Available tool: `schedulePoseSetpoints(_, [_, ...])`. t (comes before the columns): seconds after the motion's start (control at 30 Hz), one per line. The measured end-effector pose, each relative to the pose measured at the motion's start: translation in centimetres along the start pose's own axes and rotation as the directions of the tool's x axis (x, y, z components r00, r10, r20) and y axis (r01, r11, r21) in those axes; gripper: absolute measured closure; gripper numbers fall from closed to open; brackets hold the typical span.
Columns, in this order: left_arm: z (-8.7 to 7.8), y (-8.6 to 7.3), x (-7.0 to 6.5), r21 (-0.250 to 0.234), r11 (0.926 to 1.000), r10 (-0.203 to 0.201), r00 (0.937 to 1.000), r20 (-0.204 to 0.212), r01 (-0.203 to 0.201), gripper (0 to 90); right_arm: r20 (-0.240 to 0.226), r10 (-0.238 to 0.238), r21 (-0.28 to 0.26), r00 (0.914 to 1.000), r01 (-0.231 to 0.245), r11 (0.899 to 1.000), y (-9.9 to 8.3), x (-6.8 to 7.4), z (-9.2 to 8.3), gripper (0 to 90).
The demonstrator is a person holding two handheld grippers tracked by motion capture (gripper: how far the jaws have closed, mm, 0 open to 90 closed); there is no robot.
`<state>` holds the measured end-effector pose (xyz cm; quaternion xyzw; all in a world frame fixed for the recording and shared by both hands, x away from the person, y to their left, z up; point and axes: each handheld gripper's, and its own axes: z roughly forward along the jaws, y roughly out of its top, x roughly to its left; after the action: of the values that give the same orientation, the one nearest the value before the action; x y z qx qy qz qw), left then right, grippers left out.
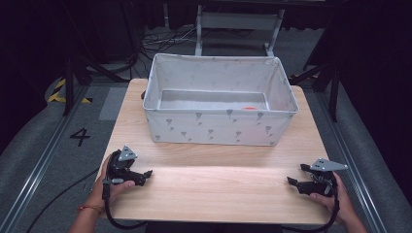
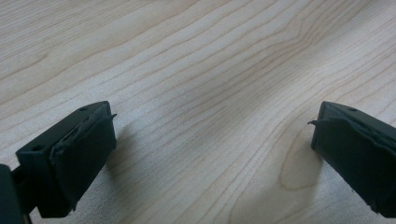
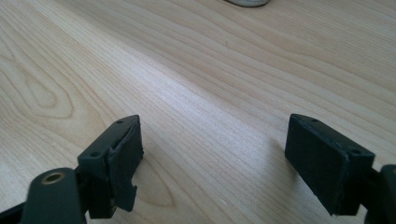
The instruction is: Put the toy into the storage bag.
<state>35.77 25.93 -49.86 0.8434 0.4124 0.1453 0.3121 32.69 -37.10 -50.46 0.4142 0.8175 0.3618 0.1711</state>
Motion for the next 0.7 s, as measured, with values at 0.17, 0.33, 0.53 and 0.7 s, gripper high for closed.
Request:
schedulePoseSetpoints(0.17, [-0.03, -0.04, -0.12, 0.001, 0.9999, -0.011, 0.9999, -0.005, 0.011, 0.3, 0.008, 0.004, 0.004, 1.0, -0.004, 1.0, 0.01, -0.04, 0.03, 17.2])
schedulePoseSetpoints(0.33, [0.0, -0.02, -0.08, -0.001, 0.9999, -0.011, 0.9999, -0.003, 0.011, 0.2, 0.011, 0.01, 0.005, 0.9999, -0.01, 1.0, 0.0, -0.02, 0.03, 17.0])
schedulePoseSetpoints(0.53, [0.0, -0.01, -0.07, 0.0, 1.0, -0.009, 1.0, -0.004, 0.009, 0.2, 0.026, 0.021, 0.011, 0.9994, -0.021, 1.0, 0.0, -0.01, 0.05, 14.3])
schedulePoseSetpoints(0.7, [0.0, -0.02, -0.08, 0.0, 0.9999, -0.011, 0.9999, -0.003, 0.011, 0.2, 0.04, 0.03, 0.015, 0.9987, -0.031, 0.999, 0.02, 0.02, 0.09, 11.5])
